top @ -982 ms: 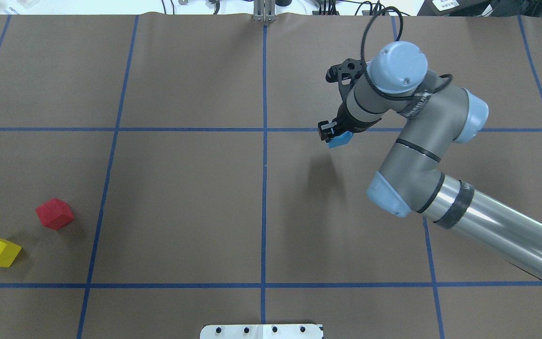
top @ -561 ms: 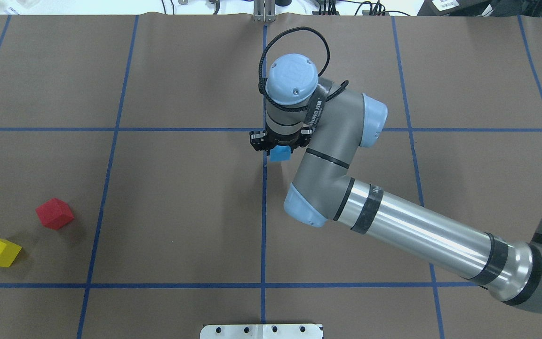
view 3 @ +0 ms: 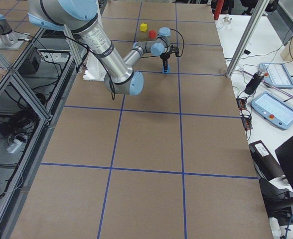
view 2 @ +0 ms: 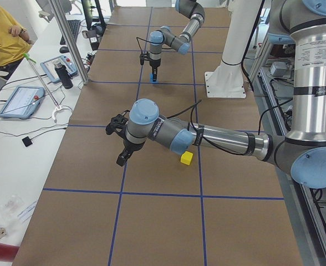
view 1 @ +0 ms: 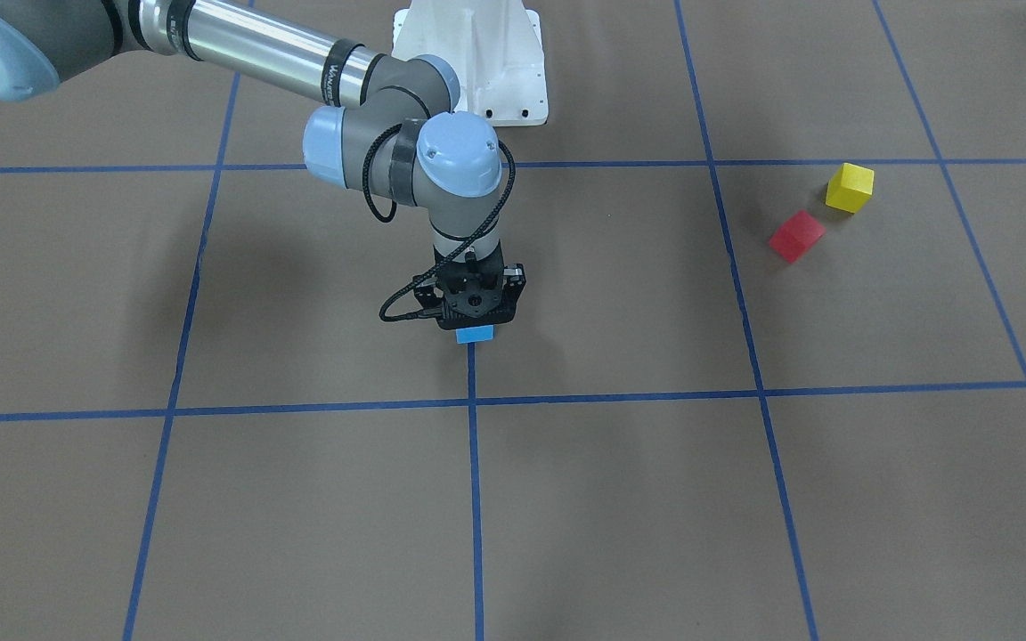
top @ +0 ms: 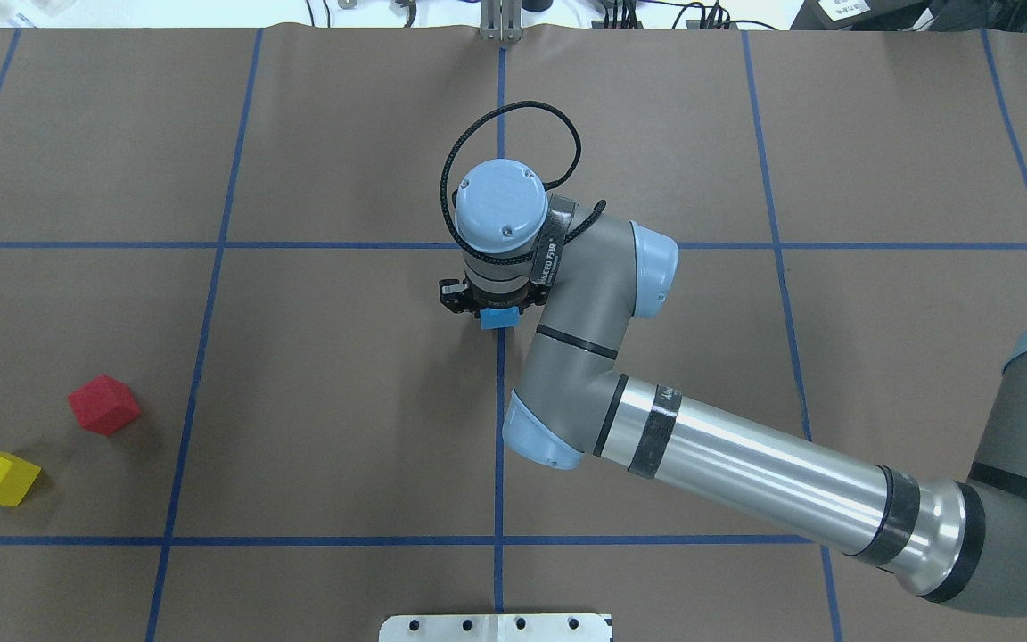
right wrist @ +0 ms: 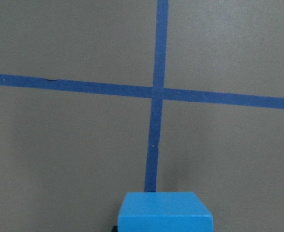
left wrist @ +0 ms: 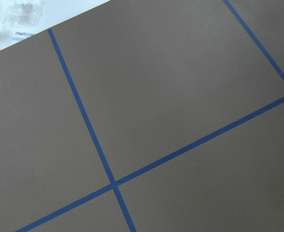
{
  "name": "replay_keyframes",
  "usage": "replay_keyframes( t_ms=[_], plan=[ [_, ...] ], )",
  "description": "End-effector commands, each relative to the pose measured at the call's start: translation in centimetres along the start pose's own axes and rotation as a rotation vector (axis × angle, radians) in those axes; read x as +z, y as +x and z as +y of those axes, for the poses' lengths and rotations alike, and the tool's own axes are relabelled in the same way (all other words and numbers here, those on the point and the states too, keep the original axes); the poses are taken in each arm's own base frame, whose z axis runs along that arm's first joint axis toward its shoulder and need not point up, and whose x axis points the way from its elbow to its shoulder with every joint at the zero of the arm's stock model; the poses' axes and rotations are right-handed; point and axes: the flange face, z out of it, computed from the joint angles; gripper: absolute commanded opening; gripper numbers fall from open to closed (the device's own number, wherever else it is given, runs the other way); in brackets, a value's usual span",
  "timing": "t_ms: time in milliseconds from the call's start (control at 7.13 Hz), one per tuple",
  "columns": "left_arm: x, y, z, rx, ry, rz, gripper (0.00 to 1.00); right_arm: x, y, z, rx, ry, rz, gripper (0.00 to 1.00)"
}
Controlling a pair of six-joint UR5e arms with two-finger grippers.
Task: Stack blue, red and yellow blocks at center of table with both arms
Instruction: 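Carry the blue cube to the table center and set it down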
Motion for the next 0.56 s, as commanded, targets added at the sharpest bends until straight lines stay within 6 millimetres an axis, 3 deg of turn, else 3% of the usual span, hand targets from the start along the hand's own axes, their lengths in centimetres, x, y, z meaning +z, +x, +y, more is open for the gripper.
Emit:
replay_keyframes(
  t_ms=[0,140,281,421],
  plan=[
    [0.0,0.0,0.0,0.0,0.0,0.0,1.0,0.9,0.2,-0.1,0.004,0.038,-0.001,0.99],
    [0.0,0.0,0.0,0.001,0.001,0.0,1.0,0.5,0.3,-0.3,0.005,0.043,-0.006,1.0],
    [0.0,0.0,0.0,-0.001,-0.001,0.0,1.0,-1.9,0.7,-1.9,0.013,0.071,-0.03,1.0],
    [0.0,0.0,0.0,0.0,0.0,-0.001,1.0,-5.6,2.8,-4.8,0.034,0.101,-0.052,1.0]
  ],
)
